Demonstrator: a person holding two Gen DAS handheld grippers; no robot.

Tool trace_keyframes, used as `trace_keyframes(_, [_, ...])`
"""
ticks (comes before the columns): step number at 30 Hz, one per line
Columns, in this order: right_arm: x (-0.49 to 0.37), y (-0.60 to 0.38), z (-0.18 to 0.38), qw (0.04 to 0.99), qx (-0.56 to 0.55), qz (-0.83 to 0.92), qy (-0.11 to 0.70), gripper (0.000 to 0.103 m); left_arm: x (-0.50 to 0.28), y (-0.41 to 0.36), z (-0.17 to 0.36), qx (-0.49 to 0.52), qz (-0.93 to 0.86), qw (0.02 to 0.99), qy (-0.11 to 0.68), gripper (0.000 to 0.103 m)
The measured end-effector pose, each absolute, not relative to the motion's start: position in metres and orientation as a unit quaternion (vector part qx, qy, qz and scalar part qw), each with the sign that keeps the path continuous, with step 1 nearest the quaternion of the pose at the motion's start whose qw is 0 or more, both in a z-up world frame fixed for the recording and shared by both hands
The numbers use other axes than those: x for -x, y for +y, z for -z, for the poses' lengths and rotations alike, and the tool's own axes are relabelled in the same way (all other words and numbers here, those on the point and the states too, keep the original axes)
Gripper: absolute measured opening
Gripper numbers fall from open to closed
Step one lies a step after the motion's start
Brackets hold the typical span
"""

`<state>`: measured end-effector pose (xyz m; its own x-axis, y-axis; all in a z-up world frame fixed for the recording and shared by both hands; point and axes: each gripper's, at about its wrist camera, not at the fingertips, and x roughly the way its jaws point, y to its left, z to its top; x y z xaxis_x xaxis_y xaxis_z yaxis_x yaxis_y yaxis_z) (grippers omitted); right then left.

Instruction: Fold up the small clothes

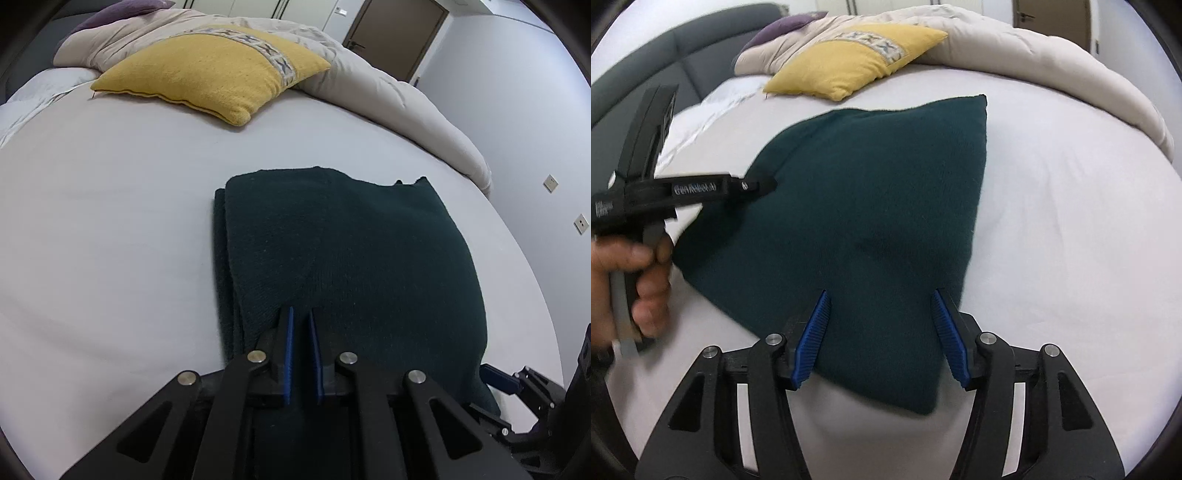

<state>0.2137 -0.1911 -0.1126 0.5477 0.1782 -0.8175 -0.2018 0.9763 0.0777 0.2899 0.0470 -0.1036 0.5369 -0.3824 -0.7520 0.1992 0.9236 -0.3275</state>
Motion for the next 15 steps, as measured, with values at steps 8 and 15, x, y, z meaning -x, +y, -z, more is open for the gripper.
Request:
trace_keyframes(8, [-0.235, -0.244, 0.063, 0.872, -0.155, -0.142, 0.442, 0.055, -0.286, 0.049, 0.106, 0.099, 0.179, 0.873, 0.443, 0.013])
trace_keyframes(15, [-0.318, -0.243, 0.081, 0.811, -0.272, -0.203, 0.476, 0.055, -0.287, 0.059, 0.11, 0.124, 0.204, 0.864, 0.443, 0.013])
